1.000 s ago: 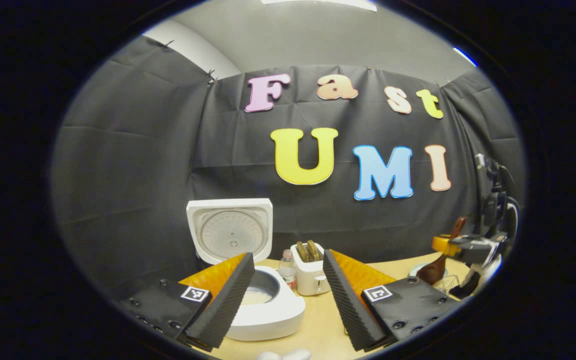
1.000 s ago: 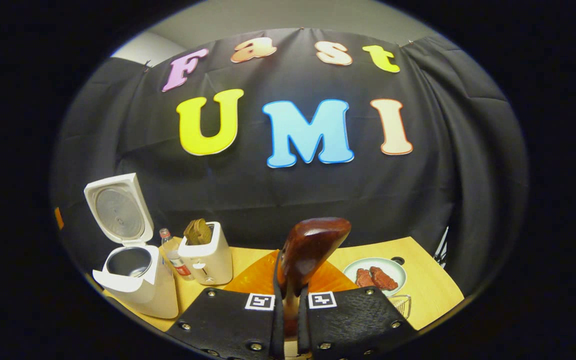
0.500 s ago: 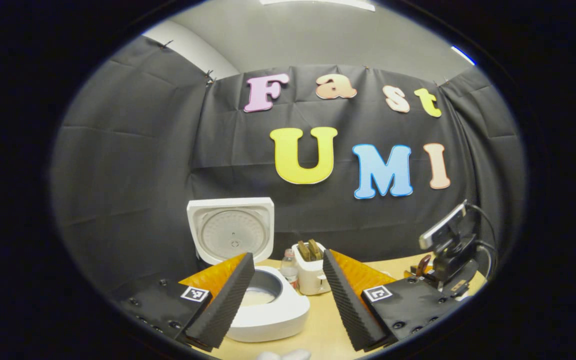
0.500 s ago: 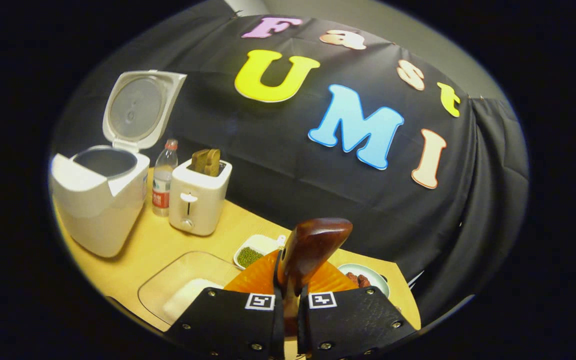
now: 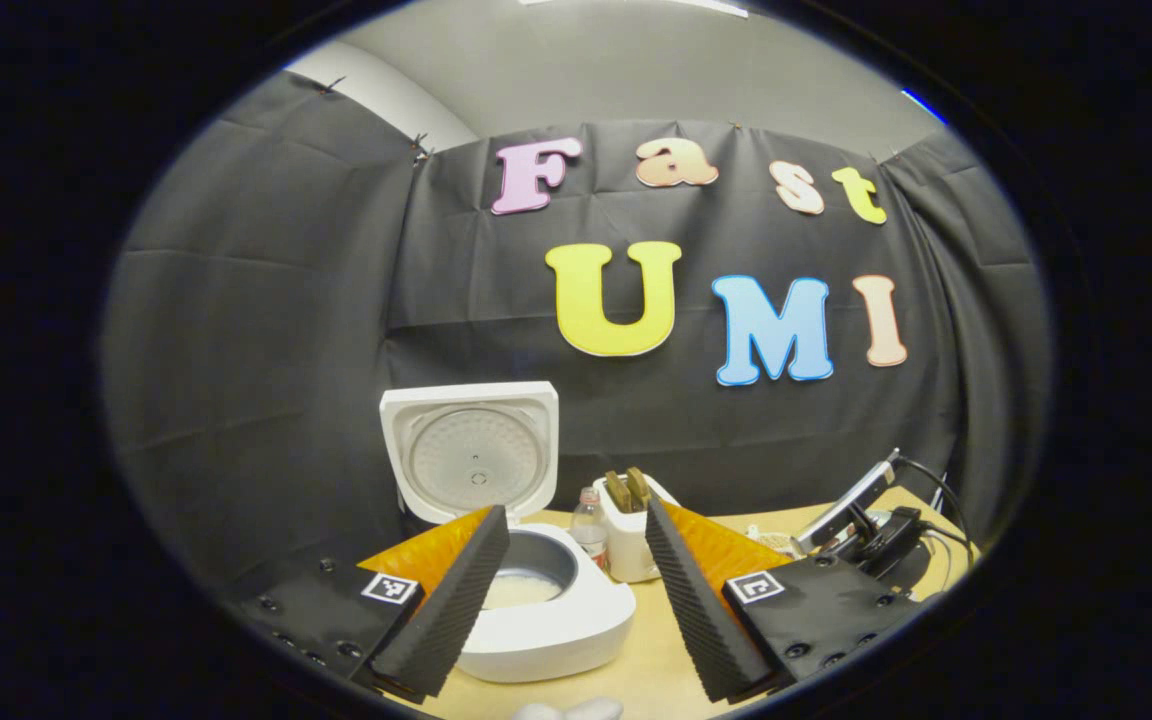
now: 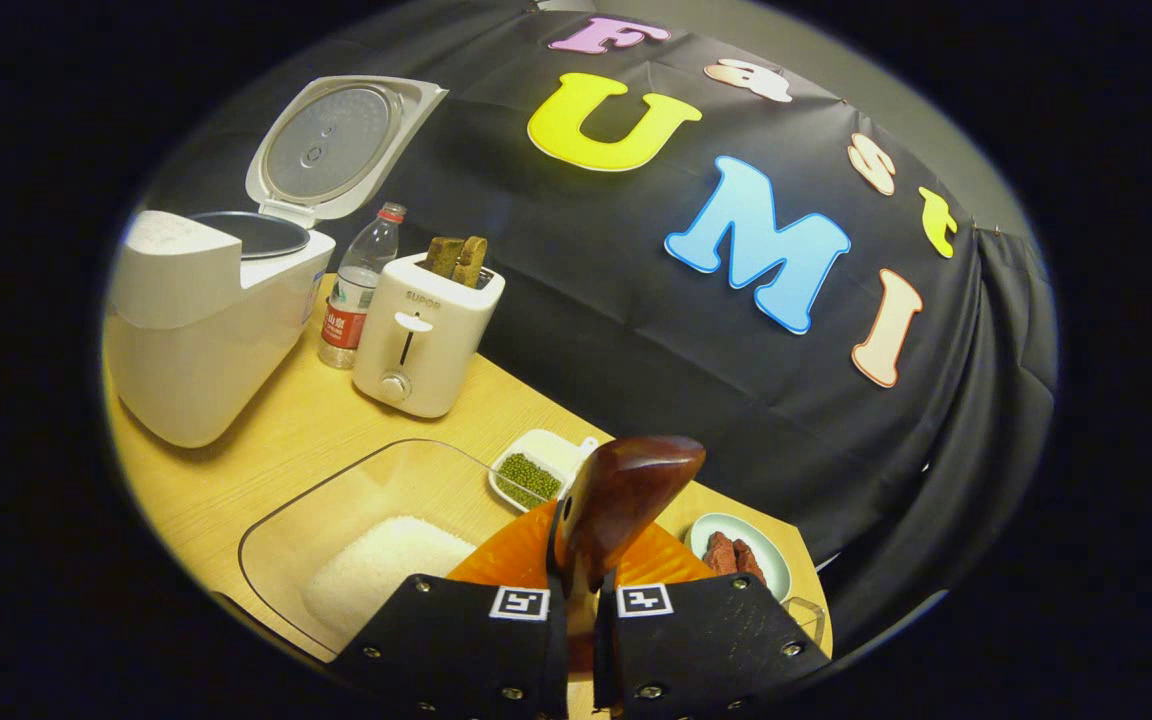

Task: Close the left gripper, press the button to open the rice cooker; take a wooden spoon from the chopstick holder with the right hand, scoop a spoonful of rice and pour it into the rice cooker, then put the wooden spoon back into the chopstick holder.

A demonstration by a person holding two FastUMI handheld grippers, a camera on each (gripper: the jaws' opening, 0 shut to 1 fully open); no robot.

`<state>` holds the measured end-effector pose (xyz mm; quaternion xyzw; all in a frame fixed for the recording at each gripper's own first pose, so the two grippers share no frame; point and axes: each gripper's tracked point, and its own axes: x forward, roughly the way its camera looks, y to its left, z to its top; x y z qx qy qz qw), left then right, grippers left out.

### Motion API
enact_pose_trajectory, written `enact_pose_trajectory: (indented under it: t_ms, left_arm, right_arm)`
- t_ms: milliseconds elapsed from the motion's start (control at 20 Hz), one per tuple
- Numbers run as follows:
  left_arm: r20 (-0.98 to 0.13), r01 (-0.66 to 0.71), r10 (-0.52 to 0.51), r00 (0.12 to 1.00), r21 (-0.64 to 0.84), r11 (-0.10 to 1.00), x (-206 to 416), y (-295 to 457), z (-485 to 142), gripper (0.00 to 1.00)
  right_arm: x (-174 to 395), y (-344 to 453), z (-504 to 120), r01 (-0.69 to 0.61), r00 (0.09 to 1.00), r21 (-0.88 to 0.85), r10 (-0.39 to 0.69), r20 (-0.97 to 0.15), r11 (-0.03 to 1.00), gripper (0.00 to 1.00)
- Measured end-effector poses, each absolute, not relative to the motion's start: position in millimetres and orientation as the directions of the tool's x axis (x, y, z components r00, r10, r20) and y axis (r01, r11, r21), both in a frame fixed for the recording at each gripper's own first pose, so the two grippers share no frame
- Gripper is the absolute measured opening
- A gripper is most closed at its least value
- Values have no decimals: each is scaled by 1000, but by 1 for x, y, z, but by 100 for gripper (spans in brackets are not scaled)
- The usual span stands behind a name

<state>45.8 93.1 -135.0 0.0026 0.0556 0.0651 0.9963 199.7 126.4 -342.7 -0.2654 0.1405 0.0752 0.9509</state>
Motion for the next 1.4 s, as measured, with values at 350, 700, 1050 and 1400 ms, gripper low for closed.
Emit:
enact_pose_trajectory:
  t_ms: [350,700,1050,1400]
  left_arm:
    - [-122,-139,140,983,13,990,48,110,-141,94]
    - [-130,-143,143,981,7,990,49,120,-143,96]
    - [-126,-147,146,981,5,989,51,122,-138,96]
    - [-113,-128,129,985,16,992,59,112,-131,94]
  right_arm:
    - [193,153,-352,-217,932,-338,92,-350,916,11]
    - [188,182,-350,-185,896,-5,166,-412,983,10]
    - [193,163,-354,-48,861,390,236,-450,919,11]
    - [194,124,-349,74,863,672,291,-414,737,10]
